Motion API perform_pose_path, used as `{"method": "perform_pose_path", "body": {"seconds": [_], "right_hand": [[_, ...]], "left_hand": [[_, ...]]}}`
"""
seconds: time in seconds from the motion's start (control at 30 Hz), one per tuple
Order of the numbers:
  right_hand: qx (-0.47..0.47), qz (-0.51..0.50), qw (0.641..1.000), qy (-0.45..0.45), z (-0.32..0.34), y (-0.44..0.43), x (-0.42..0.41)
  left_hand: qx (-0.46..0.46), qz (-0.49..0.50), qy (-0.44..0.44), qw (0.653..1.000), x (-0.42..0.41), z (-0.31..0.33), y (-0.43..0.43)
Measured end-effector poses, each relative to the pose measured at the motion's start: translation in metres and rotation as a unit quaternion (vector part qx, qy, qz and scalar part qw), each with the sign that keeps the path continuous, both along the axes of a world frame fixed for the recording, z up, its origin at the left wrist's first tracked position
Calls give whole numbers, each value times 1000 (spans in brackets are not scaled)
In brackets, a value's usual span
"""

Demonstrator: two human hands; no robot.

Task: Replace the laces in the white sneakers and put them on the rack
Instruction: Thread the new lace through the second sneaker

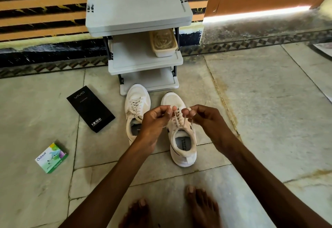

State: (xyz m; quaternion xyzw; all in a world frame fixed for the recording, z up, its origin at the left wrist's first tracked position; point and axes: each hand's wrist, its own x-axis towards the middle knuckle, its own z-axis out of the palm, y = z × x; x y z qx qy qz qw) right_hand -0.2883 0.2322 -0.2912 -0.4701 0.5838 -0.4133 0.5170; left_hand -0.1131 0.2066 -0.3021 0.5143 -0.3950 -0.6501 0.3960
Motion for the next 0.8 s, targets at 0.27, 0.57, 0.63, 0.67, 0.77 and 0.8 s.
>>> {"method": "perform_pose_path", "body": {"seconds": [0.27, 0.57, 0.63, 0.67, 0.77, 0.8], "right_hand": [[19, -115, 984, -132, -10, 1, 19], [16, -134, 982, -131, -10, -2, 24], [24, -141, 981, -128, -10, -2, 23], [28, -146, 980, -129, -9, -2, 23], [45, -162, 976, -136, -8, -4, 23], [51, -162, 976, -134, -8, -4, 23]], "left_hand": [[35, 82, 31, 996, -13, -8, -1], [24, 97, 25, 995, -27, -15, 3], [15, 87, 23, 996, -27, -17, 3], [10, 80, 15, 997, -26, -19, 2], [-16, 46, -8, 999, -23, -18, 2], [-32, 33, -17, 999, -22, -17, 2]]}}
